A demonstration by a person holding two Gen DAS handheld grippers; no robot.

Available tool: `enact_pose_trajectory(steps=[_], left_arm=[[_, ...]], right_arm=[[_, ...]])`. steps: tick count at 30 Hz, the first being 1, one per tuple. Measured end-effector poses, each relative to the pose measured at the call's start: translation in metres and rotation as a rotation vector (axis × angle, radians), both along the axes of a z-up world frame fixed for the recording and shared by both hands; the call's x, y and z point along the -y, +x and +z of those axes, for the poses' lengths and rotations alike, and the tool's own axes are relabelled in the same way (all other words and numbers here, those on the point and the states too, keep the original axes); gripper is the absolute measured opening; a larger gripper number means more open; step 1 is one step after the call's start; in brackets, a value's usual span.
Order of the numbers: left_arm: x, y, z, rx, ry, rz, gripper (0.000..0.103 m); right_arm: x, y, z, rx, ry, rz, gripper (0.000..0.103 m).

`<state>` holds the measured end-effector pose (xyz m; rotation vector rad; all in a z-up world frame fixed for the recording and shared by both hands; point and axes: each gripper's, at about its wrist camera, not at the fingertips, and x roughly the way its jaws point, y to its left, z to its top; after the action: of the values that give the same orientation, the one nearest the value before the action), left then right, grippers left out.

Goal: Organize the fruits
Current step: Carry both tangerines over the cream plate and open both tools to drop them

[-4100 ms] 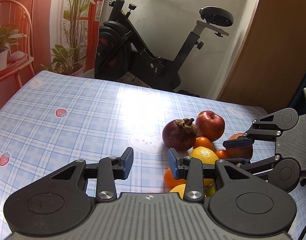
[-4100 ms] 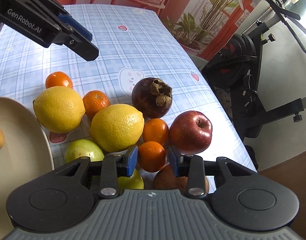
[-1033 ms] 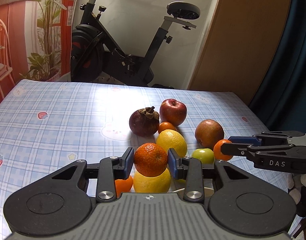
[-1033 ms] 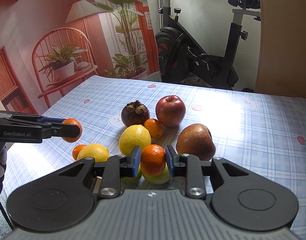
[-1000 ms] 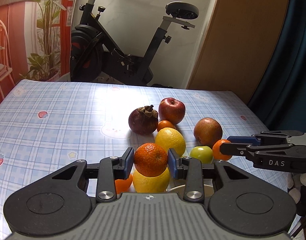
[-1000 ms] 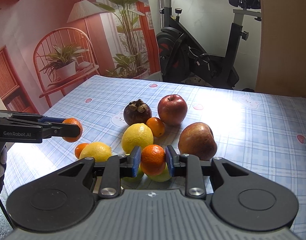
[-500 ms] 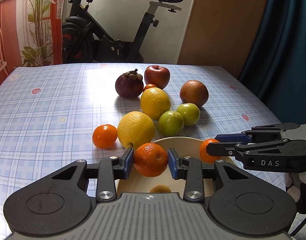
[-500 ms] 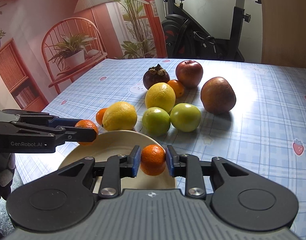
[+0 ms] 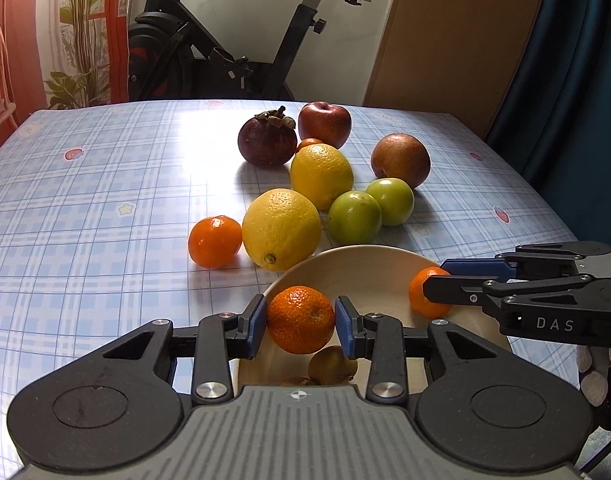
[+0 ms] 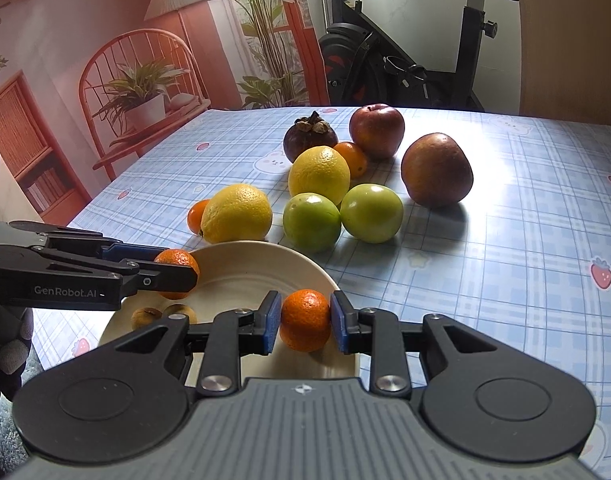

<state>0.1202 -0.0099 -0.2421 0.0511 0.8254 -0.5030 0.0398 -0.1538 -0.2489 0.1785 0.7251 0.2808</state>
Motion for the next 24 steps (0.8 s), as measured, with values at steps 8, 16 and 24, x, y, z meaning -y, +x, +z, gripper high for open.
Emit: enact_pose_trajectory(steps=[8,16,24], left_arm=[[-0.005,-0.002,0.007,0.018,-0.03,0.042,0.04],[-0.018,-0.006,0.021,0.058,-0.06,0.13,0.046],[-0.019,-0.012,0.034,0.131,-0.034,0.16,0.047]], right_arm=[[0.0,-0.005,0.007,0.027,0.0,-0.026,0.031],[0.008,-0.014,0.018,0.074,-0.021,-0.083,0.033],[0.011,-0.022,0.019,0.109,-0.024,-0.118,0.05]])
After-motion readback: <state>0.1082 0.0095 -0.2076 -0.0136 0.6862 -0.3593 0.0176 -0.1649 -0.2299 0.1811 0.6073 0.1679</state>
